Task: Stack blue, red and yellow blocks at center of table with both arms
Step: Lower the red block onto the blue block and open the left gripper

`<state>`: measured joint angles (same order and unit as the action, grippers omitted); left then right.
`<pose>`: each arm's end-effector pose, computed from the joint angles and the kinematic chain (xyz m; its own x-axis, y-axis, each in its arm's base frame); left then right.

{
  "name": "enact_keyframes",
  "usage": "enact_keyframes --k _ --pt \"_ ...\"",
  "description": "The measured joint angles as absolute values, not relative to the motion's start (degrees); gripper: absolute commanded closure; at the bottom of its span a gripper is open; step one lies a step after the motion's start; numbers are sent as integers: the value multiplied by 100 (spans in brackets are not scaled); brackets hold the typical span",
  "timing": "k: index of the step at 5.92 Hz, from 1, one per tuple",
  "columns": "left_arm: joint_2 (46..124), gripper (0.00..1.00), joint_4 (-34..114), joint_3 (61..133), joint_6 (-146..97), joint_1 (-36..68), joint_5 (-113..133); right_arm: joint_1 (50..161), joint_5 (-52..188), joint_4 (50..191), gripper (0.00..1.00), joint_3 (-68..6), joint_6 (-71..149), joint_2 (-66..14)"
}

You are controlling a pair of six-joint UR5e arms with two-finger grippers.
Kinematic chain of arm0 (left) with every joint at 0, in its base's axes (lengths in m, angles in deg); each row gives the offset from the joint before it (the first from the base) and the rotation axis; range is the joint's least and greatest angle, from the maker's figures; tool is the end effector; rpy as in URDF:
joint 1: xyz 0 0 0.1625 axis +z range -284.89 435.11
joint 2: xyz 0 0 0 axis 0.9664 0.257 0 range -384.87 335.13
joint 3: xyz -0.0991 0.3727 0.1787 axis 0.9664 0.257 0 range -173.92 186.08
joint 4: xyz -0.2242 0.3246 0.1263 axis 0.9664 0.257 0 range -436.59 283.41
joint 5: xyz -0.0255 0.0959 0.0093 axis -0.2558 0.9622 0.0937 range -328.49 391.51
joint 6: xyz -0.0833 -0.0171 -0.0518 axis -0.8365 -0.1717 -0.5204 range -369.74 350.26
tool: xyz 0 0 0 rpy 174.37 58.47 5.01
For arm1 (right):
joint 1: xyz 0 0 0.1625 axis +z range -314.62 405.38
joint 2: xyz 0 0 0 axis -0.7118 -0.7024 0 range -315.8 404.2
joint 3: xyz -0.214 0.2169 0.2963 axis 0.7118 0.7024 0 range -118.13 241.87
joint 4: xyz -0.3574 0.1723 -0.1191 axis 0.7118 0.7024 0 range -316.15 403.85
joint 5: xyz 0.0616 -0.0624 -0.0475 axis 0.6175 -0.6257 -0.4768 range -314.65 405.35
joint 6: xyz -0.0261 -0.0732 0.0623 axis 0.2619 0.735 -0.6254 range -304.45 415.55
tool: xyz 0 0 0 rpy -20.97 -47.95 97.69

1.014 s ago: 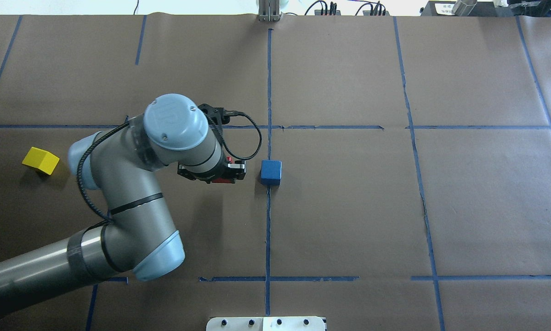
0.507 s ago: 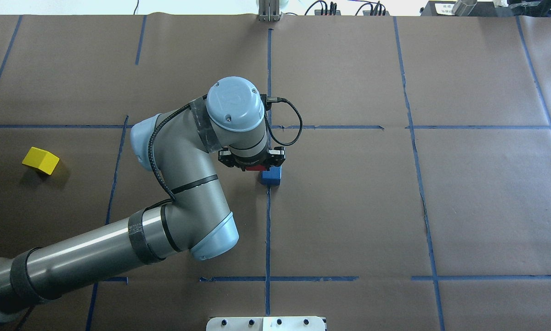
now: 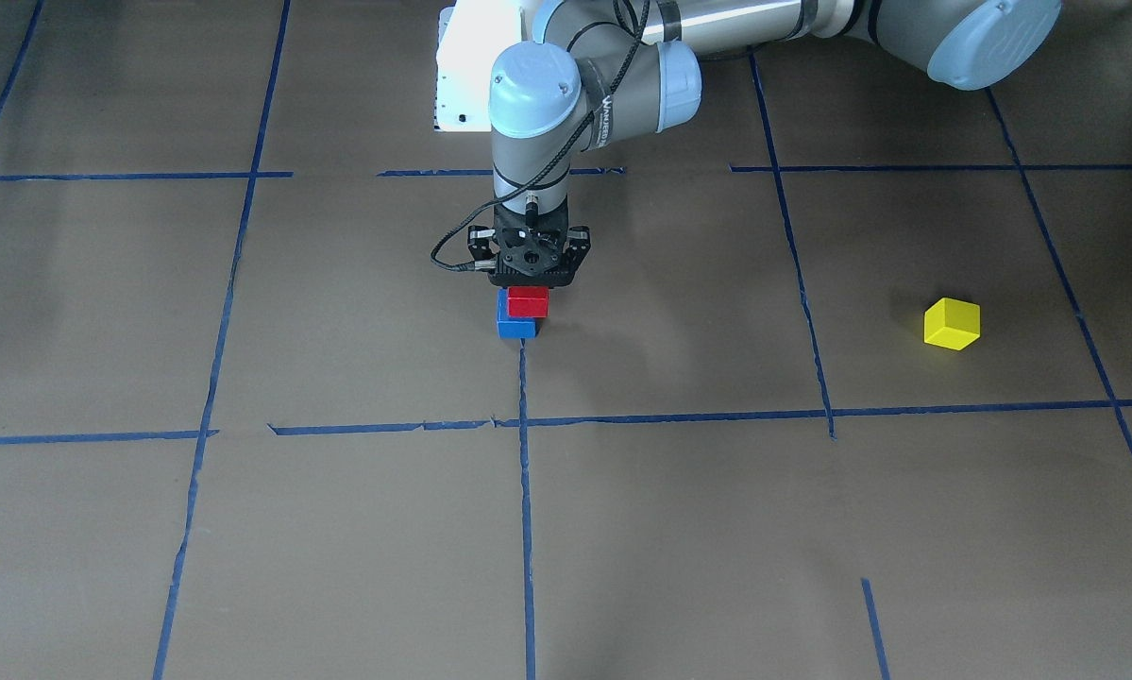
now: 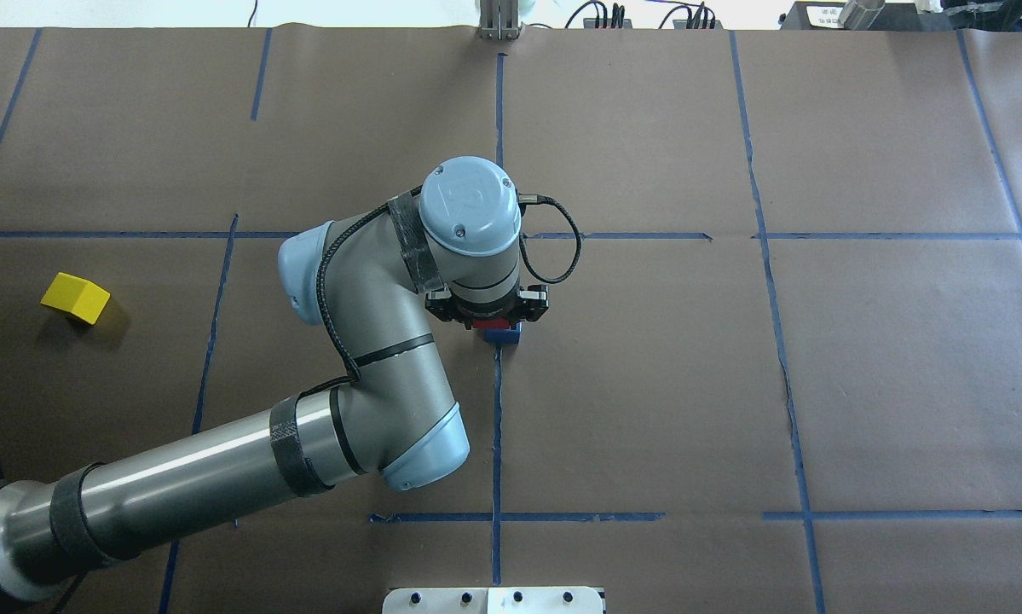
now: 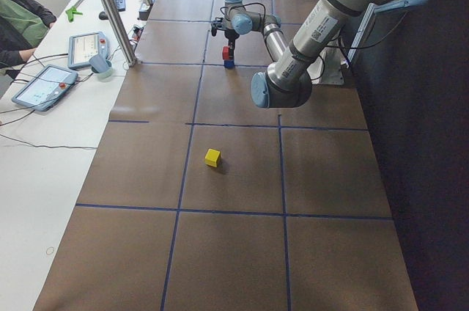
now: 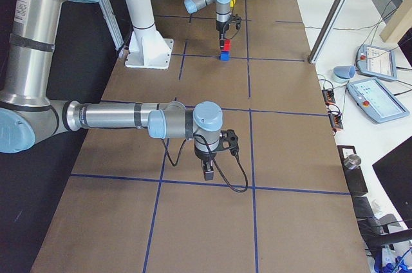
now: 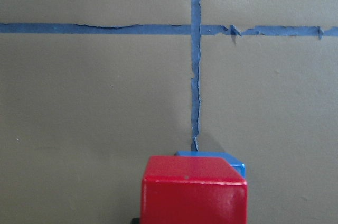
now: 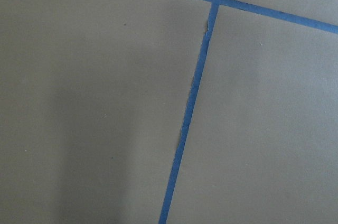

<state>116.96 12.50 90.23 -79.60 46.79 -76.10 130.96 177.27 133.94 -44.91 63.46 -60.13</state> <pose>0.6063 -0.4438 0.1397 0.6745 0.0094 -0.7382 0.0332 0.9985 0.0431 0.0366 -0.3933 0.6274 0.7222 -0.2211 0.6554 0.1781 0.9750 0.1327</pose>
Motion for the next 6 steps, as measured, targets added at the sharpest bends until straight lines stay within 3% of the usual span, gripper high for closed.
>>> enact_keyframes --k 3,4,6 --pt "11803 93 1259 8895 -7966 4707 -7615 13094 17728 13394 0 -4483 6346 -6013" --pt "11804 75 1263 8881 -7963 4707 -7615 13094 17728 13394 0 -4483 6346 -6013" --pt "11805 6 1279 8865 -7969 4707 -7615 13098 17734 13394 0 -4483 6346 -6013"
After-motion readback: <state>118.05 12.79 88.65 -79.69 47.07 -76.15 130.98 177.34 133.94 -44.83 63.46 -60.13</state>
